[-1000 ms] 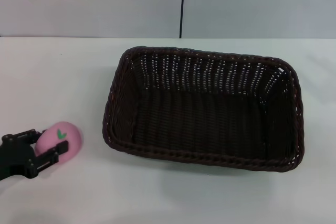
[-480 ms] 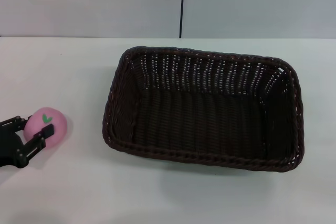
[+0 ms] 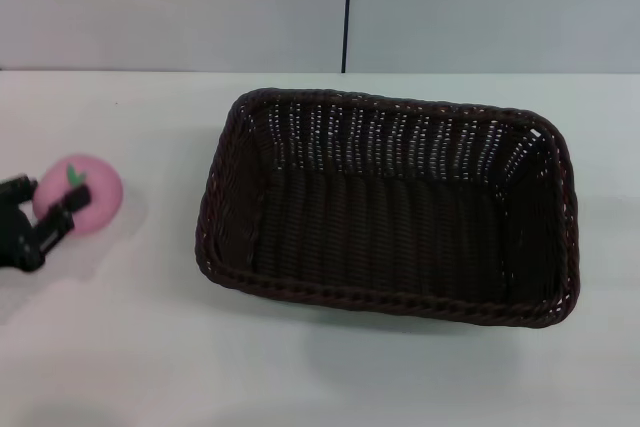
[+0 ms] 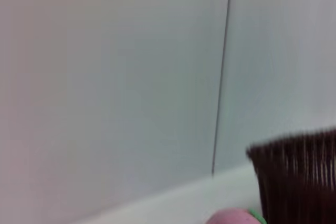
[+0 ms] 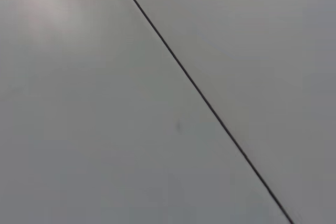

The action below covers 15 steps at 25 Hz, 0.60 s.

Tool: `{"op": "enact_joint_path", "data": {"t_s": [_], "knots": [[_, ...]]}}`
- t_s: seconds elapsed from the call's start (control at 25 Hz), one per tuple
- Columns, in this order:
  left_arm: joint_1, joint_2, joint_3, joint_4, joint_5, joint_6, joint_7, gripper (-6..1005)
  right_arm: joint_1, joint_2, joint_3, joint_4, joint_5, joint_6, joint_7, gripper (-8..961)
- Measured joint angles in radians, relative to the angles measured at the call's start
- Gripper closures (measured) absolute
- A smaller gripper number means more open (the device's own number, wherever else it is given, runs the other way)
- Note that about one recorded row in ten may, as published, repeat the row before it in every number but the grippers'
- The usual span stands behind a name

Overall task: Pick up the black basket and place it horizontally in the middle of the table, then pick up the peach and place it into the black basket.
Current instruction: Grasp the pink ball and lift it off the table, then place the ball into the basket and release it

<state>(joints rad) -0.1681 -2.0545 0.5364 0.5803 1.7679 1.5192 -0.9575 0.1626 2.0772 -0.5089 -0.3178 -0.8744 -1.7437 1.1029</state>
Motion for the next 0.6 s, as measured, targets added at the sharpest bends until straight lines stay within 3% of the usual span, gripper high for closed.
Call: {"op": "enact_joint_path", "data": {"t_s": [0.08, 0.2, 0.4, 0.6], "knots": [[-0.036, -0.001, -0.063, 0.003, -0.001, 0.057, -0.001, 695, 0.011, 0.000, 0.002, 0.033, 0.000, 0.024, -0.041, 249], [-0.091, -0.002, -0.087, 0.010, -0.001, 0.112, -0.009, 709, 0.028, 0.000, 0.002, 0.076, 0.000, 0.070, -0.079, 249], [-0.192, -0.009, -0.028, 0.051, 0.000, 0.147, -0.092, 731, 0.034, 0.000, -0.002, 0.095, -0.004, 0.079, -0.096, 249], [-0.287, -0.017, 0.026, 0.016, -0.001, 0.146, -0.141, 784, 0.028, 0.000, 0.002, 0.112, -0.001, 0.074, -0.097, 249]]}}
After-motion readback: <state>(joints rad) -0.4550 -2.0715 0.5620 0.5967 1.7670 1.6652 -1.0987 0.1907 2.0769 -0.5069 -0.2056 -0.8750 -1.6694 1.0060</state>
